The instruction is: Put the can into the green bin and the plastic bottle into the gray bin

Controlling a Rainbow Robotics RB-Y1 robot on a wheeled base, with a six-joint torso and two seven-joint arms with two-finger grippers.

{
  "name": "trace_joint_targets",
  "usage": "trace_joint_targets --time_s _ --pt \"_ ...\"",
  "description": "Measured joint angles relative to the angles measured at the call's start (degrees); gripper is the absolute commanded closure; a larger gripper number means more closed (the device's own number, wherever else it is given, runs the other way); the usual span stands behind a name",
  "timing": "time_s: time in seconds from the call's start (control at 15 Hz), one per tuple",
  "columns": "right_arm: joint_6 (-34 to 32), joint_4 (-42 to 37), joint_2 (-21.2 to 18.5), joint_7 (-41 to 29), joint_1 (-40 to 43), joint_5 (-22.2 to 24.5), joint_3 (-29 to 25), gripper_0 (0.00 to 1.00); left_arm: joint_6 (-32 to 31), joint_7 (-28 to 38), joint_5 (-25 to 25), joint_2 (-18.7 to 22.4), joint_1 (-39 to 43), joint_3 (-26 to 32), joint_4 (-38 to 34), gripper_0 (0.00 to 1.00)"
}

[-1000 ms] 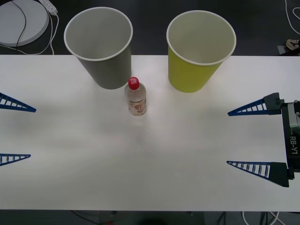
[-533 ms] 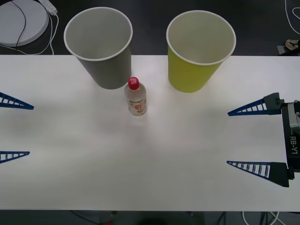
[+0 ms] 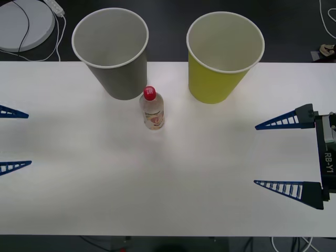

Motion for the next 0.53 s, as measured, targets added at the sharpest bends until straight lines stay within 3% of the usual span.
trace_joint_targets --time_s 0.27,0.53 --pt "0.0 0.0 0.0 0.0 0.0 0.0 0.0 0.00 6.0 -0.4 -0.2 -5.0 3.3 0.0 -1.1 0.00" --pt "0.0 0.0 0.0 0.0 0.0 0.0 0.0 0.00 7.9 -0.8 -4.4 -11.2 3.4 -0.1 -2.5 0.00"
